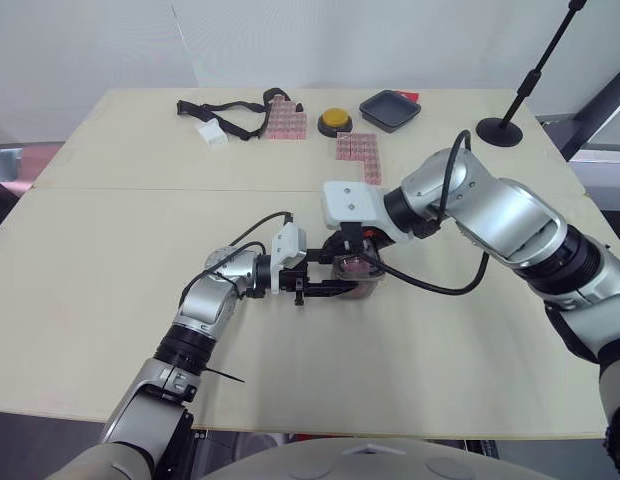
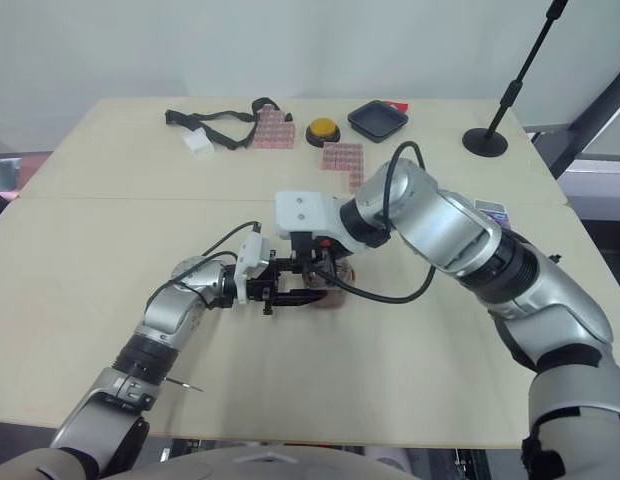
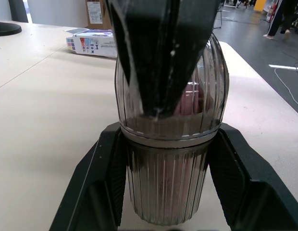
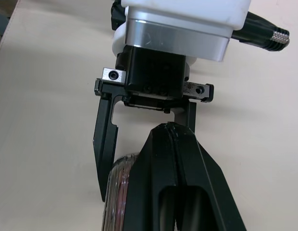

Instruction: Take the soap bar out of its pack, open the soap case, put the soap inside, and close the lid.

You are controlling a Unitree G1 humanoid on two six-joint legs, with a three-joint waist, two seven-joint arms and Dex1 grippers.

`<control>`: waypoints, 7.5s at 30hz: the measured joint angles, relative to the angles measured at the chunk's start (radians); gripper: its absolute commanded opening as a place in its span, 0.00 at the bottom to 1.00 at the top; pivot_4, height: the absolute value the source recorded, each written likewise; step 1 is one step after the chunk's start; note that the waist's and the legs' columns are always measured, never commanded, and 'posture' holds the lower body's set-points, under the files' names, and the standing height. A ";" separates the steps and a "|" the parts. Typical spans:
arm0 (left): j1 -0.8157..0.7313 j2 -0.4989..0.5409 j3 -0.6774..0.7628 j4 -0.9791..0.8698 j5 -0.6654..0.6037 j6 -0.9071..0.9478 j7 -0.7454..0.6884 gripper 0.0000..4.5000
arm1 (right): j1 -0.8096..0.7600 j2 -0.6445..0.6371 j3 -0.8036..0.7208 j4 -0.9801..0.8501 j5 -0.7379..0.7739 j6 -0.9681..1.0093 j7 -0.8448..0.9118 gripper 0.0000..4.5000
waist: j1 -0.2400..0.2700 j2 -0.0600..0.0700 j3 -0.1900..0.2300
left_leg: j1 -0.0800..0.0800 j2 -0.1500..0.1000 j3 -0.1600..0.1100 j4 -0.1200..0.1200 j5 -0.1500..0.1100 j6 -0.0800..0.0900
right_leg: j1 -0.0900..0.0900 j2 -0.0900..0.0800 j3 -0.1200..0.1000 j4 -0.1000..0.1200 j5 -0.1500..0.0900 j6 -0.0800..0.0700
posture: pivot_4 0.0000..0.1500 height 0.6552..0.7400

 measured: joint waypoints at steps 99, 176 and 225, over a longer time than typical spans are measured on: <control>0.006 0.009 -0.001 -0.014 0.005 0.005 -0.019 0.43 | 0.161 -0.072 -0.350 -0.056 0.169 -0.024 -0.018 0.12 | -0.009 0.000 0.000 | 0.006 0.000 0.000 -0.005 0.000 0.000 | 0.007 0.000 0.000 -0.007 0.000 0.000 | 1.00 1.00; 0.022 0.016 0.000 -0.030 0.005 -0.008 -0.019 0.43 | 0.530 -0.186 -0.423 -0.114 0.236 -0.146 -0.072 0.43 | -0.007 0.000 0.000 | 0.006 0.000 0.000 -0.007 0.000 0.000 | 0.007 0.000 0.000 -0.011 0.000 0.000 | 1.00 1.00; 0.022 0.016 0.000 -0.030 0.005 -0.007 -0.018 0.43 | 0.532 -0.146 -0.401 -0.085 0.216 -0.166 -0.087 0.43 | -0.007 0.000 0.000 | 0.006 0.000 0.000 -0.007 0.000 0.000 | 0.007 0.000 0.000 -0.011 0.000 0.000 | 1.00 1.00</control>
